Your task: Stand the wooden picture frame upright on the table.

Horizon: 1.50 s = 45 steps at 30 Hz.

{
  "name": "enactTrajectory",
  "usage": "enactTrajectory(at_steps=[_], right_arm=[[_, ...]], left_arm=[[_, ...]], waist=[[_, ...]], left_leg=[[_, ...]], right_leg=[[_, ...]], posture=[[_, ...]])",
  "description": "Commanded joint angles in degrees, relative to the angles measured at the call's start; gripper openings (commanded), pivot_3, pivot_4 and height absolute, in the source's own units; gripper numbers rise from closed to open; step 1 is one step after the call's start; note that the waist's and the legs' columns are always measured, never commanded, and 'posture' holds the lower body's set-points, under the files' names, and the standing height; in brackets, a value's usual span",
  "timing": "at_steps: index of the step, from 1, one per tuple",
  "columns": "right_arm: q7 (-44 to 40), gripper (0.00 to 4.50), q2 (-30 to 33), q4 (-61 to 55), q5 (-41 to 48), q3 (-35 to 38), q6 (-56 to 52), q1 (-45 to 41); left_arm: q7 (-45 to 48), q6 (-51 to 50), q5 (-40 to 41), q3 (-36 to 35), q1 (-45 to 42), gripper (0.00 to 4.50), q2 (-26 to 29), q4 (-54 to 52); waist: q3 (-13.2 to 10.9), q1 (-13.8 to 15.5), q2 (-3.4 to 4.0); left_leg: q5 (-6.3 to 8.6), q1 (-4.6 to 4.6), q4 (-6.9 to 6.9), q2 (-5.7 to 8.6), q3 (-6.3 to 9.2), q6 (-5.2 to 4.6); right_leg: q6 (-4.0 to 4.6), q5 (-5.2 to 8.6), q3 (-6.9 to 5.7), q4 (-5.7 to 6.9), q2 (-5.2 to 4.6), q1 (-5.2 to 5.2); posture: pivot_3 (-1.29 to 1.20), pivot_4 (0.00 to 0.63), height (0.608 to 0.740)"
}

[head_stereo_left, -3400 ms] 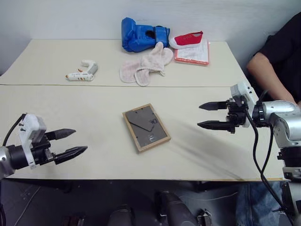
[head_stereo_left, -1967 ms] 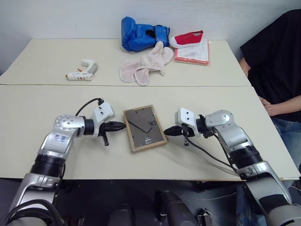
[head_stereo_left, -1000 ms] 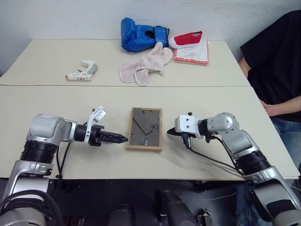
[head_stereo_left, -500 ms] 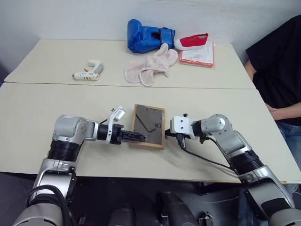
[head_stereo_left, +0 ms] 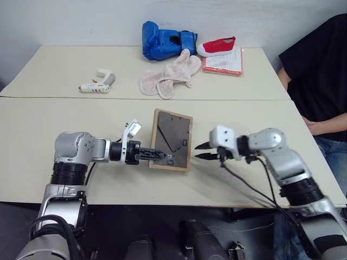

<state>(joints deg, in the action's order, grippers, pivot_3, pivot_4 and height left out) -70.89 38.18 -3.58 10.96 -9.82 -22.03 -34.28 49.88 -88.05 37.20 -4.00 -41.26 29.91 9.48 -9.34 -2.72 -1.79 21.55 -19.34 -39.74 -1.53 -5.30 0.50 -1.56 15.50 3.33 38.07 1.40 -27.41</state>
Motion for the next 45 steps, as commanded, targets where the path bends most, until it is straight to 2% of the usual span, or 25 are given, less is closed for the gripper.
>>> enactTrajectory(at_steps=[1,4,6,7,12,18,24,26,29,32,34,36,38,40,41,42,45], right_arm=[[-0.4,2.59,0.8,-7.0,11.2,6.2,-12.5,-3.1],[2.1,3.7,-1.1,-7.5,13.8,6.0,-17.2,-6.1],[3.8,4.33,-3.3,-5.6,13.2,4.3,-17.2,-8.0],[4.2,4.5,-4.0,-4.9,12.9,3.7,-17.1,-8.6],[6.4,4.5,-8.1,-1.7,11.9,0.9,-16.3,-11.5],[6.7,4.5,-10.3,-6.5,14.8,-1.0,-19.0,-11.3],[7.0,4.5,-7.1,-14.0,20.6,3.1,-23.7,-9.2],[8.4,4.5,-3.8,-15.0,17.6,3.5,-21.7,-7.8],[8.7,4.5,4.7,-14.8,8.2,2.6,-11.7,-4.2],[6.4,4.5,11.7,-12.4,0.9,3.1,4.1,0.0],[8.5,4.5,13.9,-8.2,-4.9,3.3,16.6,1.9],[13.1,4.5,13.2,-2.8,-10.2,3.4,30.9,2.2],[20.7,4.5,11.4,3.5,-16.5,3.6,46.4,0.8],[35.9,4.5,12.7,11.2,-34.8,1.1,68.1,-3.0],[42.9,4.5,13.2,13.8,-43.1,0.2,75.7,-4.5],[50.3,4.5,12.2,16.3,-48.6,0.6,80.9,-6.0],[67.0,4.5,9.6,21.4,-58.3,1.7,86.6,-9.7]], left_arm=[[0.1,-0.7,3.7,-2.5,0.5,1.27,0.3,-5.2],[0.0,0.2,4.3,-1.8,1.1,1.27,0.8,-7.3],[-0.6,0.2,4.5,-2.1,0.3,1.27,0.2,-7.8],[-0.8,0.3,4.6,-2.2,0.1,1.27,0.0,-7.8],[-1.6,0.1,5.8,-2.7,-1.8,1.27,-0.9,-8.8],[-2.4,3.3,4.7,-1.4,-2.8,1.27,-0.3,-7.7],[-1.6,5.8,4.3,-0.3,-2.3,1.27,1.7,-5.9],[-1.3,6.0,4.5,-0.5,-2.5,1.27,2.0,-5.6],[-1.4,5.4,5.6,-1.0,-2.4,1.27,1.9,-6.9],[-1.2,4.9,6.6,-0.6,-1.4,1.27,2.2,-9.7],[-1.4,3.9,7.5,-1.0,-1.2,1.27,2.0,-11.3],[-1.8,2.9,8.2,-1.6,-1.4,1.27,1.9,-11.9],[-2.0,2.4,8.8,-1.8,-1.5,1.27,2.0,-12.4],[-1.8,1.2,10.0,-2.3,-2.1,1.27,2.2,-12.9],[-1.7,0.7,10.7,-2.8,-2.5,1.27,2.0,-13.1],[-1.7,-0.5,11.8,-3.7,-3.3,1.27,1.6,-13.2],[-2.2,-2.8,13.5,-4.8,-4.7,1.27,1.2,-13.7]], waist=[[0.0,-0.2,0.0],[0.0,-0.5,0.0],[0.0,-0.4,0.0],[0.0,-0.4,0.0],[0.0,-0.3,0.0],[0.0,-0.4,0.01],[0.0,-0.3,0.01],[0.0,-0.3,0.01],[0.0,-0.1,-0.01],[0.0,0.2,-0.04],[-0.1,0.1,-0.06],[-0.1,-0.3,-0.09],[-0.1,-0.6,-0.1],[-0.1,-0.8,-0.07],[-0.1,-0.9,-0.06],[-0.1,-0.9,-0.06],[-0.1,-0.9,-0.08]], left_leg=[[0.0,0.02,0.0,0.0,0.0,0.0],[-0.02,0.03,0.0,0.0,0.0,0.03],[-0.02,0.03,0.0,0.0,0.01,0.04],[-0.02,0.03,0.0,0.0,0.01,0.04],[-0.01,-0.11,0.0,0.01,0.01,0.02],[-0.01,-0.15,0.0,0.0,0.03,0.01],[-0.01,-0.15,0.0,-0.01,0.04,0.03],[0.0,-0.16,-0.01,0.0,0.05,0.01],[0.02,-0.2,0.0,0.02,0.07,-0.04],[0.06,-0.24,0.01,0.04,0.06,-0.1],[0.07,-0.25,0.03,0.05,0.04,-0.11],[0.06,-0.22,0.03,0.05,-0.01,-0.1],[0.05,-0.15,0.03,0.04,-0.05,-0.07],[0.02,-0.09,0.04,0.04,-0.1,-0.02],[0.01,-0.12,0.05,0.04,-0.12,0.0],[0.0,-0.13,0.05,0.04,-0.15,0.01],[-0.02,-0.14,0.07,0.02,-0.15,0.06]], right_leg=[[0.0,0.0,0.0,0.0,0.0,0.01],[0.0,0.0,0.01,0.03,0.0,0.0],[0.0,0.0,0.01,0.02,0.02,0.0],[0.0,0.0,0.01,0.0,0.02,0.01],[0.0,0.0,0.01,-0.04,0.02,-0.07],[0.0,0.0,-0.03,-0.07,0.01,-0.09],[0.0,0.0,-0.04,-0.07,0.01,-0.09],[0.0,0.0,-0.04,-0.1,0.0,-0.08],[0.0,0.0,-0.05,-0.17,0.0,-0.08],[-0.02,0.0,-0.04,-0.25,0.0,-0.07],[-0.06,-0.01,-0.02,-0.28,0.01,-0.07],[-0.08,-0.02,0.04,-0.26,0.04,-0.07],[-0.08,-0.02,0.09,-0.2,0.06,-0.06],[-0.08,-0.02,0.14,-0.13,0.09,-0.06],[-0.08,-0.02,0.16,-0.12,0.09,-0.1],[-0.08,-0.02,0.18,-0.12,0.09,-0.12],[-0.04,0.0,0.19,-0.12,0.11,-0.15]], posture=[[0.0,0.15,0.74],[0.0,0.15,0.74],[0.0,0.15,0.74],[0.0,0.15,0.74],[0.0,0.15,0.74],[0.0,0.15,0.74],[0.0,0.15,0.74],[0.0,0.15,0.74],[0.0,0.15,0.74],[0.0,0.15,0.74],[0.0,0.15,0.74],[0.0,0.15,0.74],[0.0,0.15,0.74],[0.0,0.15,0.74],[0.0,0.15,0.74],[0.0,0.15,0.74],[0.0,0.15,0.74]])
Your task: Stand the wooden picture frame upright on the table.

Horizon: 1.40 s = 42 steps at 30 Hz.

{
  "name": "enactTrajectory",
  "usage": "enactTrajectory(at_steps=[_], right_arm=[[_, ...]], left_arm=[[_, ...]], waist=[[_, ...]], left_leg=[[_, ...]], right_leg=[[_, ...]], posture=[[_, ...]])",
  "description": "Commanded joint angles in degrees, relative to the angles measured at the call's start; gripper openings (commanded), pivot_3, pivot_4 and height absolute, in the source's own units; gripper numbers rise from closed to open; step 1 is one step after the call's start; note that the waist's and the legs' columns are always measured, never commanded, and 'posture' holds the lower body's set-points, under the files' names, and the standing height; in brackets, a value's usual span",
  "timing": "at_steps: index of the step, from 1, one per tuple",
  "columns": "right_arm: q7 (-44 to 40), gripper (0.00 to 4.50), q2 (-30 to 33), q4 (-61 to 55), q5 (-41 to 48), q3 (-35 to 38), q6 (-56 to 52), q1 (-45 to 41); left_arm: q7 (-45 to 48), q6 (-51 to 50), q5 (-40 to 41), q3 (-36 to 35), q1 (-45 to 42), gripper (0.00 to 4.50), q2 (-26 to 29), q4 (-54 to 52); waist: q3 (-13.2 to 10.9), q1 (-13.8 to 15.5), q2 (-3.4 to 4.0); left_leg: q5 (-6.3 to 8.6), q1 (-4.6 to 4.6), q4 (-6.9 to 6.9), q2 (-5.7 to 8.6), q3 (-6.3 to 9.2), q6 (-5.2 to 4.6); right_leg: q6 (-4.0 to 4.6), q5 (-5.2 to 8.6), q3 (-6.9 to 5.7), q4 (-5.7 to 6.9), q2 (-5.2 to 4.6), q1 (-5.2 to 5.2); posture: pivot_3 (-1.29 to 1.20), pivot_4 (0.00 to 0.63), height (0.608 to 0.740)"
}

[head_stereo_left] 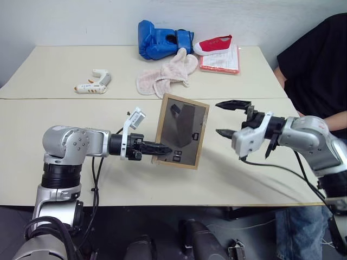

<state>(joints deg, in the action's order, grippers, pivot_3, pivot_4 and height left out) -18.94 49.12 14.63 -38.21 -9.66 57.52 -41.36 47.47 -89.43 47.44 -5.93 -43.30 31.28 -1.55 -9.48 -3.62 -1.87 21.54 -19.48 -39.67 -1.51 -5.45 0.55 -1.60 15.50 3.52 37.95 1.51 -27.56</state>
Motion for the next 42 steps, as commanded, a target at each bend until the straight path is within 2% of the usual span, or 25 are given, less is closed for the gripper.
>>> enactTrajectory(at_steps=[1,4,5,8,9,13,16,20,26,28,29,30,32,33,34,35,36,37,39,42], right_arm=[[19.1,4.5,-1.4,4.3,-12.4,0.9,7.5,-3.6],[31.4,4.5,-3.0,7.2,-21.5,-2.1,6.5,-6.7],[34.5,4.32,-3.9,8.3,-23.2,-3.3,6.2,-7.8],[40.4,3.67,-5.5,11.4,-26.8,-6.5,4.8,-10.3],[42.7,3.24,-5.9,12.3,-28.3,-7.8,4.3,-11.2],[50.6,2.04,-6.6,12.6,-31.9,-11.1,3.0,-13.4],[53.3,1.64,-6.7,13.2,-33.1,-13.1,2.0,-14.5],[55.3,1.26,-7.5,16.9,-33.0,-15.5,1.2,-17.5],[55.2,1.26,-7.6,21.0,-31.5,-18.4,2.0,-20.5],[52.5,1.26,-8.4,24.9,-28.1,-18.6,4.1,-21.6],[50.3,1.26,-9.0,27.4,-25.4,-18.5,5.8,-22.2],[45.1,1.26,-10.6,31.7,-18.6,-17.9,8.6,-22.6],[30.4,1.26,-14.4,39.6,-1.8,-17.0,11.9,-22.6],[14.7,1.26,-17.2,37.4,14.4,-16.0,5.3,-19.5],[-1.8,1.26,-19.7,31.7,30.5,-14.4,-6.3,-15.6],[-13.5,1.26,-21.2,27.1,41.5,-13.0,-15.0,-12.9],[-23.9,1.26,-22.6,20.0,54.2,-10.5,-31.2,-10.2],[-29.3,1.26,-23.3,15.1,62.9,-8.2,-45.2,-9.0],[-31.6,1.26,-25.4,12.0,73.4,-2.8,-64.2,-8.8],[-33.4,1.26,-26.2,9.9,76.9,-0.3,-77.4,-8.0]], left_arm=[[0.0,-1.7,3.4,-2.8,-2.8,1.27,0.0,-2.8],[-0.4,-2.8,4.5,-2.6,-3.5,1.27,0.4,-3.6],[-0.3,-3.0,5.0,-2.6,-3.7,1.27,0.6,-3.8],[-0.4,-3.1,5.8,-2.5,-3.6,1.27,1.2,-3.7],[-0.4,-3.1,5.9,-2.5,-3.5,1.27,1.4,-3.6],[-1.7,-2.9,5.6,-3.7,-3.3,1.27,1.3,-2.8],[-1.8,-2.8,5.5,-3.7,-3.1,1.27,2.0,-2.2],[-0.4,-2.2,6.1,-4.7,-1.7,2.61,5.8,-1.5],[0.5,-0.7,7.6,-10.7,2.4,4.46,13.4,-3.7],[1.6,3.8,6.7,-14.8,7.3,4.5,18.2,-8.4],[2.4,6.2,6.4,-16.9,10.1,4.5,20.2,-10.9],[3.7,9.7,5.9,-19.6,13.8,4.5,21.9,-14.8],[5.8,15.7,5.4,-24.3,20.3,4.5,23.7,-21.3],[5.3,16.2,7.3,-27.5,21.8,4.5,23.1,-23.3],[4.3,17.5,8.2,-29.7,23.1,4.5,22.2,-25.5],[3.5,18.5,8.9,-31.1,24.1,4.5,21.6,-26.8],[2.3,20.1,8.9,-32.0,25.0,4.5,20.4,-28.5],[1.5,22.1,8.2,-32.0,26.0,4.5,19.5,-29.9],[-1.9,25.8,6.2,-31.2,27.0,4.5,17.2,-31.8],[-4.0,28.4,6.4,-30.3,28.4,4.5,16.0,-32.8]], waist=[[0.0,0.0,0.0],[0.0,0.1,0.0],[0.0,0.0,0.0],[0.0,-0.5,0.0],[0.0,-0.6,0.0],[0.0,-1.2,0.0],[0.0,-1.3,0.01],[0.0,-1.6,0.0],[0.0,-2.2,0.0],[0.0,-2.6,0.0],[0.0,-2.9,0.0],[0.0,-3.3,-0.02],[0.0,-3.5,-0.11],[0.0,-3.5,-0.13],[0.0,-3.5,-0.17],[0.0,-3.4,-0.2],[0.0,-3.2,-0.15],[-0.1,-2.7,-0.06],[-0.1,-1.7,0.05],[-0.1,-0.8,0.03]], left_leg=[[-0.01,0.01,0.0,0.0,0.0,0.02],[-0.02,0.03,0.0,0.0,-0.01,0.03],[-0.03,0.04,0.0,-0.01,-0.02,0.04],[-0.06,0.1,0.02,-0.01,-0.03,0.09],[-0.07,0.14,0.03,0.0,-0.03,0.1],[-0.08,0.14,0.06,0.0,-0.02,0.11],[-0.1,0.18,0.08,0.0,-0.02,0.15],[-0.11,0.24,0.13,0.01,-0.02,0.17],[-0.16,0.23,0.25,0.01,-0.02,0.21],[-0.16,0.23,0.25,0.0,0.01,0.21],[-0.16,0.24,0.26,0.0,-0.02,0.21],[-0.16,0.26,0.34,0.0,-0.02,0.22],[-0.18,0.31,0.43,0.0,0.03,0.23],[-0.19,0.39,0.46,-0.03,0.03,0.24],[-0.2,0.41,0.46,-0.04,0.07,0.23],[-0.21,0.43,0.39,-0.06,0.12,0.21],[-0.21,0.46,0.32,-0.12,0.22,0.21],[-0.19,0.45,0.23,-0.14,0.23,0.2],[-0.15,0.31,0.1,-0.14,0.31,0.14],[-0.05,0.16,-0.07,-0.13,0.32,0.05]], right_leg=[[0.0,0.0,0.0,0.0,0.01,0.01],[0.0,0.0,0.02,0.0,0.0,0.03],[0.01,0.0,0.02,0.01,0.0,0.03],[0.04,0.02,0.03,0.06,0.01,0.03],[0.05,0.03,0.03,0.08,0.01,0.06],[0.06,0.03,0.02,0.1,0.01,0.04],[0.08,0.04,0.01,0.1,0.01,0.06],[0.08,0.04,0.03,0.1,0.02,0.09],[0.1,0.05,0.03,0.08,0.03,0.03],[0.11,0.05,0.01,0.07,0.03,0.05],[0.11,0.06,0.03,0.07,0.03,0.03],[0.12,0.06,0.04,0.05,0.03,0.03],[0.16,0.08,-0.02,0.0,0.03,0.09],[0.16,0.08,-0.04,-0.06,0.03,0.14],[0.16,0.08,-0.09,-0.06,0.02,0.21],[0.16,0.08,-0.13,-0.02,0.02,0.27],[0.16,0.08,-0.2,0.03,0.01,0.33],[0.16,0.08,-0.23,0.07,0.0,0.36],[0.13,0.06,-0.3,0.42,-0.08,0.3],[0.13,0.06,-0.33,0.45,-0.12,0.22]], posture=[[0.0,0.15,0.74],[0.0,0.15,0.74],[0.0,0.15,0.74],[0.0,0.15,0.74],[0.0,0.15,0.74],[0.0,0.15,0.74],[0.0,0.15,0.74],[0.0,0.15,0.74],[0.0,0.15,0.74],[0.0,0.15,0.74],[0.0,0.15,0.74],[0.0,0.15,0.74],[0.0,0.15,0.74],[0.0,0.15,0.74],[0.0,0.15,0.74],[0.0,0.15,0.74],[0.0,0.15,0.74],[0.0,0.15,0.74],[0.0,0.15,0.74],[0.0,0.15,0.74]])
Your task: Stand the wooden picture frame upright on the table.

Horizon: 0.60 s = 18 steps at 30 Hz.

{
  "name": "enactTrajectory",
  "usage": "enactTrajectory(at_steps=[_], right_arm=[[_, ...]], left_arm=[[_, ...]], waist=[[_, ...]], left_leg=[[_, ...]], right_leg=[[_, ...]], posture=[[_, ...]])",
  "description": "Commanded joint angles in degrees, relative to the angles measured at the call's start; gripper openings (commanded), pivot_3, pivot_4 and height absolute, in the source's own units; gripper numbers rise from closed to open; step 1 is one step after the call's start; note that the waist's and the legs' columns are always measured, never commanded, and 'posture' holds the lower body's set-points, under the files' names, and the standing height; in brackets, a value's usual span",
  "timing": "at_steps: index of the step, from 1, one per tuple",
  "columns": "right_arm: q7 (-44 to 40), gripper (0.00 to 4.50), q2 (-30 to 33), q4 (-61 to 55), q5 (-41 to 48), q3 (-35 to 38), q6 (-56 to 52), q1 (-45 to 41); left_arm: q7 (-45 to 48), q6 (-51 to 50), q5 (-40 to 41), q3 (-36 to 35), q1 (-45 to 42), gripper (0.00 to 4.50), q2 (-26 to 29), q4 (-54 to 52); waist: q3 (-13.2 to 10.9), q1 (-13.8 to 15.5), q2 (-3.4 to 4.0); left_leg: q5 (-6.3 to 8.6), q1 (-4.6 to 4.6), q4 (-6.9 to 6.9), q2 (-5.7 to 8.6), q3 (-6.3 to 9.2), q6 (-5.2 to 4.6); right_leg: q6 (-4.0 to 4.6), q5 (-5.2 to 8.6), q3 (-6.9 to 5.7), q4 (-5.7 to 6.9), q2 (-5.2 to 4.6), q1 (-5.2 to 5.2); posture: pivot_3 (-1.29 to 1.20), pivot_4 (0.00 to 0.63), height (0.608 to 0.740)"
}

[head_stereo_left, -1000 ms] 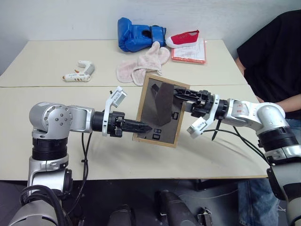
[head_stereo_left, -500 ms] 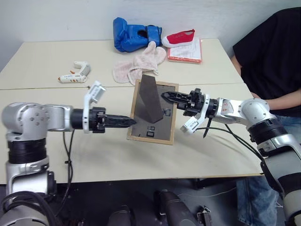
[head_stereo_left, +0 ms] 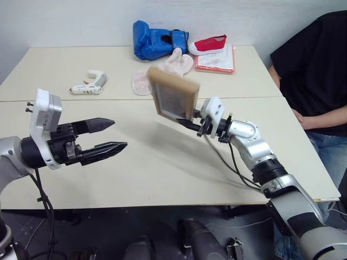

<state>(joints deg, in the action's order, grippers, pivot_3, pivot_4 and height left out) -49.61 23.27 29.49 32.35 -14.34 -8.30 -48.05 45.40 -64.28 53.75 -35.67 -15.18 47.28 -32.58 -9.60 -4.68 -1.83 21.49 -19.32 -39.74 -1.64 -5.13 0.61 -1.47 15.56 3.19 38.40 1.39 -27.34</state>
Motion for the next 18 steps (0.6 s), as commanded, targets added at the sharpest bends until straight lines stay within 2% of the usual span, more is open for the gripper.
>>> enactTrajectory(at_steps=[1,6,10,16,18], right_arm=[[-3.1,1.26,-0.7,-5.2,6.5,4.9,-14.2,-1.0],[-4.6,1.26,-2.3,-4.1,5.2,6.0,-23.1,0.8],[-6.8,1.26,-2.9,-5.7,2.4,4.7,-24.8,3.1],[-8.3,1.26,-3.5,-7.6,3.4,5.4,-34.0,4.8],[-10.5,1.98,-2.5,-10.8,3.0,4.3,-35.1,6.7]], left_arm=[[-2.3,3.7,0.6,-0.4,0.6,4.5,0.0,-1.9],[-3.7,5.4,1.5,0.6,0.3,4.5,1.2,-1.0],[-3.5,7.3,1.0,2.1,0.2,4.5,2.1,0.0],[-1.6,8.4,3.0,4.1,0.1,4.5,3.5,0.8],[-1.2,9.6,2.0,5.7,-1.3,4.5,4.2,2.5]], waist=[[0.0,0.4,-0.01],[0.0,0.3,-0.01],[0.0,0.1,-0.01],[0.0,-0.1,-0.02],[0.0,-0.1,-0.05]], left_leg=[[0.01,-0.02,0.01,0.0,0.04,-0.01],[0.03,-0.03,0.15,0.03,0.0,-0.03],[0.03,-0.1,0.16,0.04,-0.01,-0.02],[0.02,-0.06,0.16,0.03,-0.04,0.01],[0.02,-0.06,0.16,0.04,-0.04,0.0]], right_leg=[[0.0,0.0,-0.03,-0.24,0.0,0.0],[0.0,0.0,-0.03,-0.46,0.0,-0.01],[0.0,0.0,-0.02,-0.46,0.0,-0.08],[0.0,0.0,0.0,-0.42,0.04,-0.07],[0.0,0.0,0.0,-0.44,0.04,-0.05]], posture=[[0.0,0.15,0.74],[0.0,0.15,0.74],[0.0,0.15,0.74],[0.0,0.15,0.74],[0.0,0.15,0.74]])
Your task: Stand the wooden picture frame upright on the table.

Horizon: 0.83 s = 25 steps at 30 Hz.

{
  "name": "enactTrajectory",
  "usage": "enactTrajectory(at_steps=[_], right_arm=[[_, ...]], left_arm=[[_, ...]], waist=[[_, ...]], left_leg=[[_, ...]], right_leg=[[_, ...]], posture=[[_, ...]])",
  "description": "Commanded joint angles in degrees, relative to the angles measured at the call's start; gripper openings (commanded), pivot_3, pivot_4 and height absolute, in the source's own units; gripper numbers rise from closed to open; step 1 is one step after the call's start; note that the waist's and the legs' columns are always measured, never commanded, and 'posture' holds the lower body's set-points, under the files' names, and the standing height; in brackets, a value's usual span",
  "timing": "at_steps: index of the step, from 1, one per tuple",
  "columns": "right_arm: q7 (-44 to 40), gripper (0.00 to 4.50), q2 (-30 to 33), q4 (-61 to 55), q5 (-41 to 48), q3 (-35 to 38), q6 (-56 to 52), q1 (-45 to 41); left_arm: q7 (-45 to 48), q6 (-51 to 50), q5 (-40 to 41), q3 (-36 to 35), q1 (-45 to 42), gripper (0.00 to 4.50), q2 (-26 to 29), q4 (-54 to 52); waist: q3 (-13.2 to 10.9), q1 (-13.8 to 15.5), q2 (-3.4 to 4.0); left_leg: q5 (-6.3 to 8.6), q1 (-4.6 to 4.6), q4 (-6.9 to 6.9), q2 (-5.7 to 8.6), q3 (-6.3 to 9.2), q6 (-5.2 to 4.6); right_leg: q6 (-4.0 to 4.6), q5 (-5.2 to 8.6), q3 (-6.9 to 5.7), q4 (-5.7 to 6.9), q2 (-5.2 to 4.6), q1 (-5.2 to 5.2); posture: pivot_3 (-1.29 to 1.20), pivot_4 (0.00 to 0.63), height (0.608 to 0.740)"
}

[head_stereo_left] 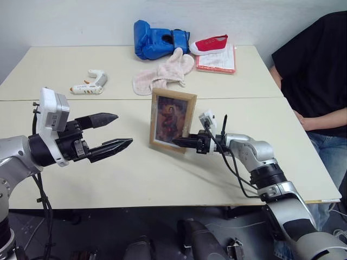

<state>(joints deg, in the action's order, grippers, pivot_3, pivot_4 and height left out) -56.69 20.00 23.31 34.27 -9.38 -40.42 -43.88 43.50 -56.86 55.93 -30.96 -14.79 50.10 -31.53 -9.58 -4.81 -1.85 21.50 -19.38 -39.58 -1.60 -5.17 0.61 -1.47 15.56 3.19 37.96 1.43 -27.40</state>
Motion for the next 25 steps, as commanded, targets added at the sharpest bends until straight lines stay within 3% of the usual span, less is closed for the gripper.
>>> enactTrajectory(at_steps=[1,6,9,13,18,22,25], right_arm=[[-4.4,2.16,1.2,-6.1,0.3,-1.2,-2.6,3.5],[-6.2,3.78,3.5,-10.6,-5.0,-3.0,2.7,6.1],[-6.9,3.78,7.0,-14.4,-9.5,-4.4,7.4,7.6],[-12.1,3.78,17.2,-22.1,-12.4,-3.8,9.6,9.8],[-20.0,3.78,31.4,-27.6,-4.6,9.0,6.9,11.7],[-20.8,3.78,35.2,-28.9,2.8,17.4,1.3,11.8],[-18.4,3.78,35.0,-31.9,5.2,20.9,-0.5,14.4]], left_arm=[[0.8,2.7,-0.5,1.6,-2.2,4.5,1.6,2.1],[1.7,3.6,-0.1,3.4,-3.7,4.5,2.3,4.6],[3.1,4.6,-0.1,4.5,-3.6,4.5,2.5,5.0],[4.3,5.7,-0.7,5.3,-3.3,4.5,2.9,5.6],[6.6,7.6,-1.6,5.1,-3.5,4.5,4.2,7.7],[6.5,7.5,-0.3,4.3,-5.3,4.5,4.1,9.8],[7.7,10.4,-3.9,6.6,-5.4,4.5,4.3,10.2]], waist=[[0.0,0.1,-0.04],[0.0,0.0,-0.04],[0.0,0.1,-0.03],[0.0,0.4,-0.02],[0.0,1.0,0.02],[0.0,1.0,-0.01],[0.0,1.1,-0.02]], left_leg=[[0.0,0.01,0.01,0.0,0.01,0.0],[0.01,-0.01,0.04,0.03,-0.03,-0.02],[0.01,-0.01,0.06,0.03,-0.04,-0.01],[0.02,-0.02,0.06,0.04,-0.03,-0.03],[0.05,0.0,0.07,0.07,-0.05,-0.1],[0.14,0.09,0.09,0.02,-0.08,-0.25],[0.16,0.1,0.09,0.02,-0.08,-0.29]], right_leg=[[0.0,0.0,0.0,-0.01,0.0,0.01],[-0.02,-0.01,0.04,-0.05,0.0,-0.01],[-0.02,-0.01,0.04,-0.04,0.01,-0.04],[-0.02,-0.01,0.03,-0.1,0.01,-0.02],[-0.03,-0.01,0.06,-0.14,0.01,0.0],[-0.03,-0.01,0.09,-0.14,0.09,0.06],[-0.03,-0.01,0.11,-0.13,0.1,0.06]], posture=[[0.0,0.15,0.74],[0.0,0.15,0.74],[0.0,0.15,0.74],[0.0,0.15,0.74],[0.0,0.15,0.74],[0.0,0.15,0.74],[0.0,0.15,0.74]])
